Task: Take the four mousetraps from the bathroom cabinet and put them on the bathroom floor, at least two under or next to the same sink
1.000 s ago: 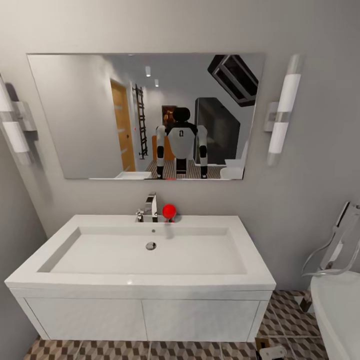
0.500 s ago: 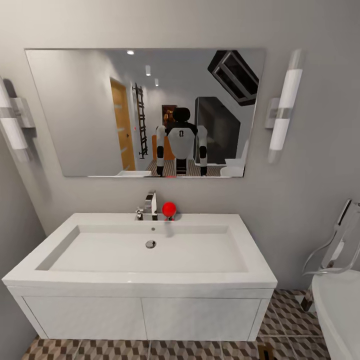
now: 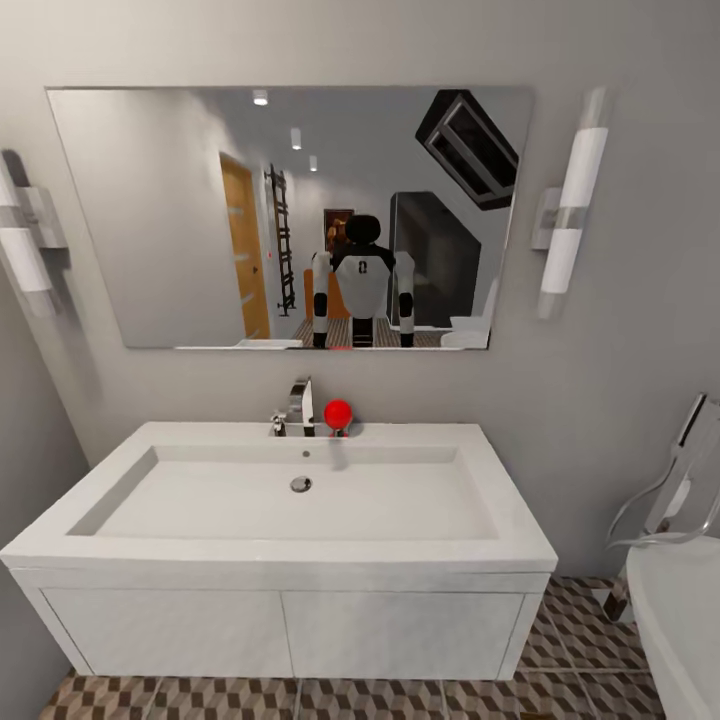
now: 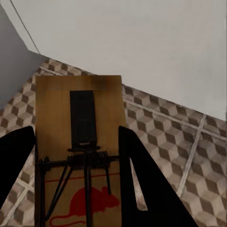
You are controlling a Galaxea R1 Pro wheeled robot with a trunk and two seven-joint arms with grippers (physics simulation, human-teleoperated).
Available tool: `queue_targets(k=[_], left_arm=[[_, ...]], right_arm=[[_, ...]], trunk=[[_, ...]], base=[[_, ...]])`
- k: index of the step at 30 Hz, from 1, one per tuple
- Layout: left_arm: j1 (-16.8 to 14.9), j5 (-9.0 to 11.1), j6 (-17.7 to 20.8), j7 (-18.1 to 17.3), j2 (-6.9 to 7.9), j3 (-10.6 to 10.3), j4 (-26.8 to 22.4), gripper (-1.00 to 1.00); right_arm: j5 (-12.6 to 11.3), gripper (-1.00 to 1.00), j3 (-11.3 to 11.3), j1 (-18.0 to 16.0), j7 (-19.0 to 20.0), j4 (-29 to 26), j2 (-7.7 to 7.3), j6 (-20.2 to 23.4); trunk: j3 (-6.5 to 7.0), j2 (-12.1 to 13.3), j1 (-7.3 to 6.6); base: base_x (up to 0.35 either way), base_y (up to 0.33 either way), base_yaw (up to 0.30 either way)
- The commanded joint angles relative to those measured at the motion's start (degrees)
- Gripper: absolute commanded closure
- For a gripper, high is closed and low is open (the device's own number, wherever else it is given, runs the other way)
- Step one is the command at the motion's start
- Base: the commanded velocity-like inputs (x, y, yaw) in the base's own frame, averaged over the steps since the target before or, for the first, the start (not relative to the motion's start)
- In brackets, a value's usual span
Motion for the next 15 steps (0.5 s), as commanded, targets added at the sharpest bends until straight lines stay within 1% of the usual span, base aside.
queue_targets(k=[1, 3, 6, 10, 15], left_arm=[[-0.03, 0.11, -2.05, 0.59, -0.03, -0.42, -0.08, 1.00], [-0.03, 0.01, -5.56, 0.83, -0.01, -0.40, -0.06, 1.00], [-0.03, -0.04, -7.97, 0.96, 0.09, -0.38, 0.05, 1.00], [-0.03, -0.17, -8.75, 0.99, -0.04, -0.39, 0.08, 1.00], [-0.03, -0.30, -8.48, 0.88, -0.13, -0.53, 0.09, 1.00]], right_arm=[[-0.62, 1.00, 0.50, -0.06, 0.10, 0.20, 0.03, -0.64], [-0.64, 1.00, 0.47, -0.04, 0.09, 0.20, 0.01, -2.36], [-0.64, 1.00, 0.44, -0.02, 0.08, 0.20, -0.05, -4.73], [-0.65, 1.00, 0.44, -0.02, 0.08, 0.20, -0.04, -5.35], [-0.65, 1.00, 0.44, -0.02, 0.04, 0.20, 0.01, -5.34]], trunk=[[-0.26, -0.46, 0.23], [-0.62, -1.27, 0.67], [-1.15, -2.47, 1.33], [-1.87, -4.07, 2.21], [-2.77, -6.08, 3.30]], base=[[0.000, 0.000, 0.000], [0.000, 0.000, 0.000], [0.000, 0.000, 0.000], [0.000, 0.000, 0.000], [0.000, 0.000, 0.000]])
